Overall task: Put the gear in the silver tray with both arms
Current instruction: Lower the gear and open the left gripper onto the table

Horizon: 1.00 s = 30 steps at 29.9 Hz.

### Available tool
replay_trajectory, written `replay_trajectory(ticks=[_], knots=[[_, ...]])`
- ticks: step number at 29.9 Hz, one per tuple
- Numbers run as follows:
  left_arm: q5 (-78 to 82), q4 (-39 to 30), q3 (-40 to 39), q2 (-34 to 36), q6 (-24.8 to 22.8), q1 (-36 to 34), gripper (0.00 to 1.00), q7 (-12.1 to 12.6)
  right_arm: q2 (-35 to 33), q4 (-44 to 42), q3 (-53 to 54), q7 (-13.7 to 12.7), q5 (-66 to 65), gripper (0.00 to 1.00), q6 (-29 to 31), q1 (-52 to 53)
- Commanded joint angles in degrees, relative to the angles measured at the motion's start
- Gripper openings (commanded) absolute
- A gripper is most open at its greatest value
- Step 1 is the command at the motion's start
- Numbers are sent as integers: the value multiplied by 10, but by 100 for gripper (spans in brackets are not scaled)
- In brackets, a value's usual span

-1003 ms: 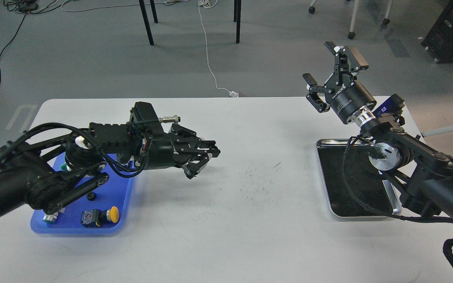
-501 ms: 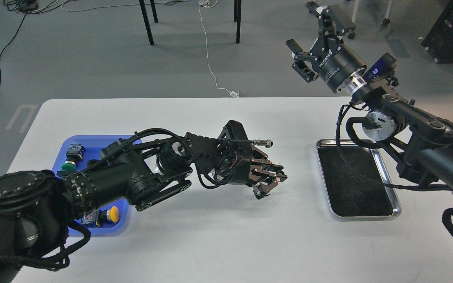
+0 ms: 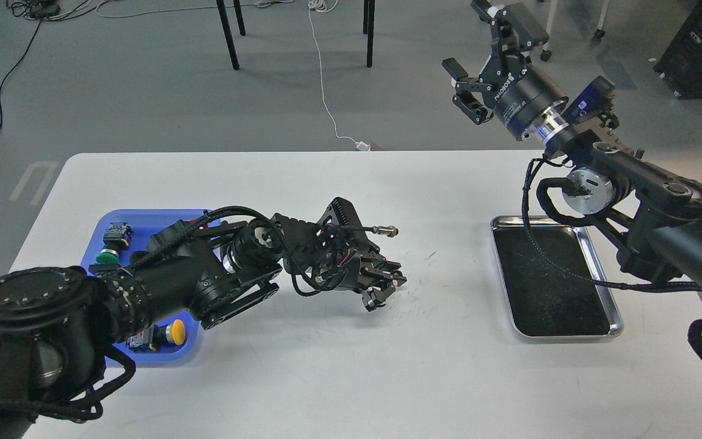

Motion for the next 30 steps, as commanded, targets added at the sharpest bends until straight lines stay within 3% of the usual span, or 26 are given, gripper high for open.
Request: replay_trajectory(ticks=[1, 14, 17, 19, 20, 23, 27, 30], knots=[[0, -1, 6, 0, -1, 1, 22, 0, 1, -1, 0, 0, -1, 99, 0, 0], [0, 0, 6, 0, -1, 8, 37, 0, -1, -2, -12, 0, -1, 99, 0, -5], [0, 0, 6, 0, -1, 9, 57, 0, -1, -2, -12, 0, -1, 99, 0, -5], [0, -1, 2, 0, 1, 9, 81, 0, -1, -2, -11, 0, -1, 99, 0, -5], [0, -2, -2, 0, 1, 7, 88, 0, -1, -2, -11, 0, -1, 99, 0, -3], [0, -23, -6, 0, 2, 0, 97, 0, -2, -2, -12, 0, -1, 99, 0, -1], [-5, -49, -55, 0, 0, -2, 98, 0, -19, 2, -12, 0, 0, 99, 4, -1], [-95, -62, -98, 0, -1, -2, 98, 0, -37, 4, -12, 0, 0, 99, 7, -5]])
